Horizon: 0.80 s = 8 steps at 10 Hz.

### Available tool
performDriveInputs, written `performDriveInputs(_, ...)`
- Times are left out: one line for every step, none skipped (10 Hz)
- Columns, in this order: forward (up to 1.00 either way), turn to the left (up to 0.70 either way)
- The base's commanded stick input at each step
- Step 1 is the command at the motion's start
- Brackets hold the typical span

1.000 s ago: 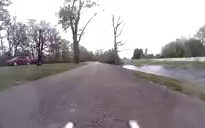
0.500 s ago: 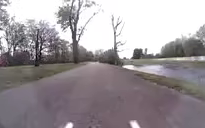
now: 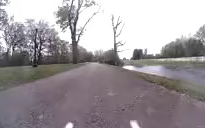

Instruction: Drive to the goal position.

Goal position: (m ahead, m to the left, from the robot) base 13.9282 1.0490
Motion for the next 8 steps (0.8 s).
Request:
performDriveInputs(0.70,0.32)
performDriveInputs(0.70,0.35)
performDriveInputs(0.70,0.11)
performDriveInputs(0.70,0.00)
performDriveInputs(0.70,0.00)
performDriveInputs(0.70,0.00)
performDriveInputs(0.70,0.00)
performDriveInputs(0.70,0.00)
